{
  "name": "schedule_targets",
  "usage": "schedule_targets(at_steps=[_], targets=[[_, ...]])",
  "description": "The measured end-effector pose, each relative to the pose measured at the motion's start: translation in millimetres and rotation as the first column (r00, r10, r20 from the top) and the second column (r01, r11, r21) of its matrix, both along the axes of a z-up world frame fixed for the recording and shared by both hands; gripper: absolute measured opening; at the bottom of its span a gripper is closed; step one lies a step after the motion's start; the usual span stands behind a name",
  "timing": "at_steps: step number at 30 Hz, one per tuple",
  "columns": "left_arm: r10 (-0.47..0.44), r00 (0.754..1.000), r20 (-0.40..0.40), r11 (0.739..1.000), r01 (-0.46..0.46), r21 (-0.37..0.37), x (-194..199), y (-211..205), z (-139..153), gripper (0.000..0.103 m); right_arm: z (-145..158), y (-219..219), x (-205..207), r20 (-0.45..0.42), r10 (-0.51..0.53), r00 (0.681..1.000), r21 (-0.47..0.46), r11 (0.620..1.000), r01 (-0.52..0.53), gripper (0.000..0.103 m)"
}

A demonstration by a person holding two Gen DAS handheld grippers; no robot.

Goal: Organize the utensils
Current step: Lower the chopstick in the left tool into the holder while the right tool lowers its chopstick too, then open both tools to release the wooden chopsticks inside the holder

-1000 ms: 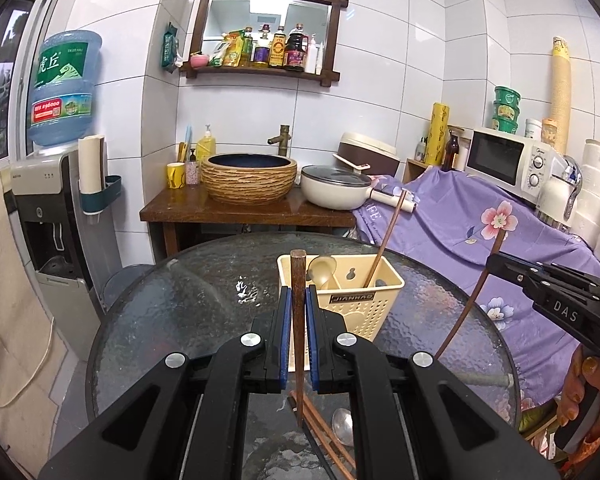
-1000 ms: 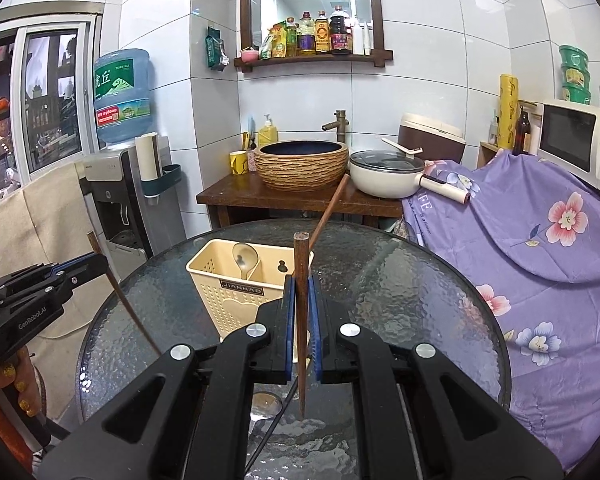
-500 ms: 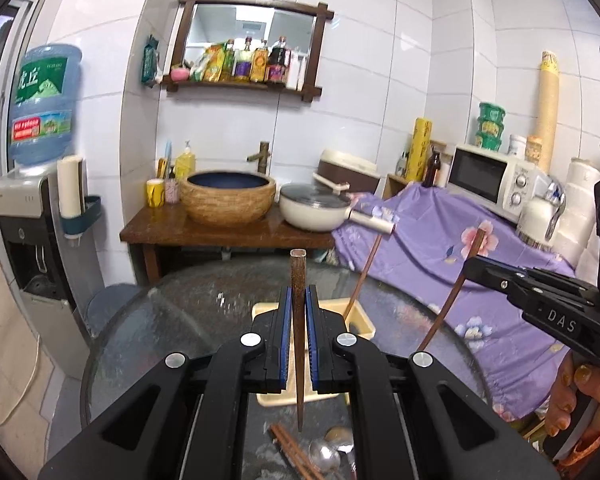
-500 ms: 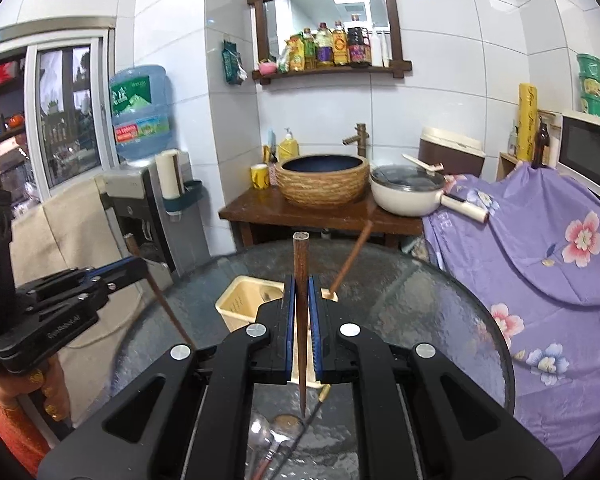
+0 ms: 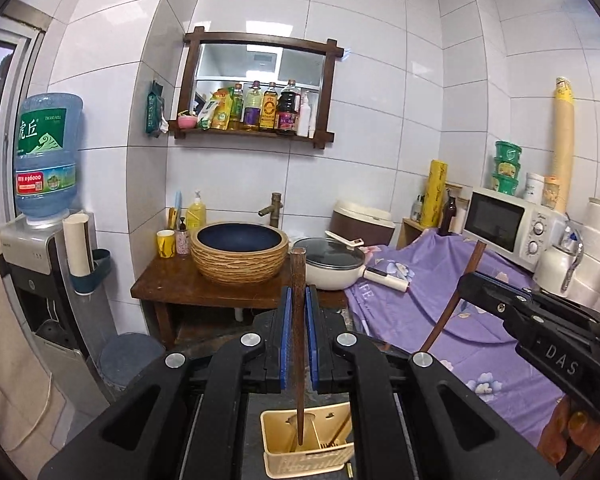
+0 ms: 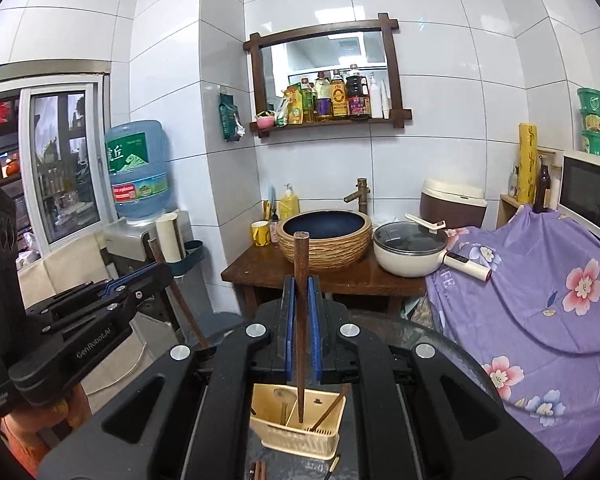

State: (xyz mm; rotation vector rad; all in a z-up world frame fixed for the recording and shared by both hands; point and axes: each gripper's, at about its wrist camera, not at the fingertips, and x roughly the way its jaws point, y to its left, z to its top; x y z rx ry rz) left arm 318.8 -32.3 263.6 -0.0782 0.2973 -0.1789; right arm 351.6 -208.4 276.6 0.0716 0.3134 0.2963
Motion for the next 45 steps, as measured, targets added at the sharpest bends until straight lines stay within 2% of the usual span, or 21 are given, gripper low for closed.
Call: schedule_targets(at_steps=[3,11,16,24,35,36,37,38,39,40,41,44,45], targets=[[0.012,1.0,-0.028,1.0,-0.012,0.006,14.7,-1.9,-16.3,0.007,-16.6,4.2,15.4,-0.019,-0.02,1.0,-0.008,1.0,0.019,0.008],[0.03,0.992,-0.122,1.0,-0.03,0.004,36.6,0.0,-80.1,0.007,-88.0,6.3,43.5,-0.116,-0.034,0.993,-0.023,0.999,0.032,0.008],[0.033,0.986,-0.165,0.999,-0.033,0.005,43.4,-0.9,-108.6,0.007,-116.1,8.2,50.8,-0.152,-0.042,0.988,-0.031,0.999,0.037,0.008],[0.037,0.978,-0.207,0.999,-0.034,0.019,50.3,-1.9,-133.8,0.007,-137.2,8.4,56.6,-0.178,-0.059,0.982,-0.048,0.998,0.051,0.008],[0.025,0.971,-0.237,1.0,-0.022,0.017,52.5,-2.8,-142.6,0.009,-141.0,4.9,56.0,-0.162,-0.093,0.982,-0.067,0.994,0.083,0.008],[0.026,0.972,-0.233,1.0,-0.022,0.018,51.2,-3.2,-141.8,0.014,-141.3,4.9,54.7,-0.155,-0.097,0.983,-0.075,0.993,0.086,0.009],[0.026,0.974,-0.225,1.0,-0.023,0.019,49.1,-3.0,-140.6,0.026,-141.7,5.5,52.7,-0.149,-0.097,0.984,-0.086,0.993,0.085,0.01],[0.026,0.975,-0.22,1.0,-0.022,0.017,47.5,-2.6,-139.7,0.033,-141.6,5.9,51.3,-0.147,-0.097,0.984,-0.092,0.992,0.084,0.017],[0.024,0.977,-0.212,1.0,-0.022,0.008,44.8,-1.6,-138.8,0.049,-141.4,6.0,49.0,-0.141,-0.098,0.985,-0.098,0.992,0.085,0.032],[0.02,0.979,-0.202,1.0,-0.021,-0.006,41.1,-0.2,-137.9,0.059,-141.0,5.8,44.1,-0.125,-0.105,0.987,-0.103,0.99,0.092,0.039],[0.017,0.981,-0.194,1.0,-0.02,-0.014,37.9,0.8,-137.7,0.061,-140.3,4.9,40.5,-0.11,-0.111,0.988,-0.108,0.989,0.099,0.047],[0.01,0.985,-0.17,1.0,-0.012,-0.009,24.3,1.5,-137.7,0.073,-140.9,5.1,27.5,-0.084,-0.117,0.99,-0.138,0.985,0.104,0.048],[0.012,0.987,-0.161,1.0,-0.013,-0.004,17.8,2.3,-138.6,0.076,-142.3,4.2,22.8,-0.083,-0.114,0.99,-0.142,0.985,0.102,0.051]])
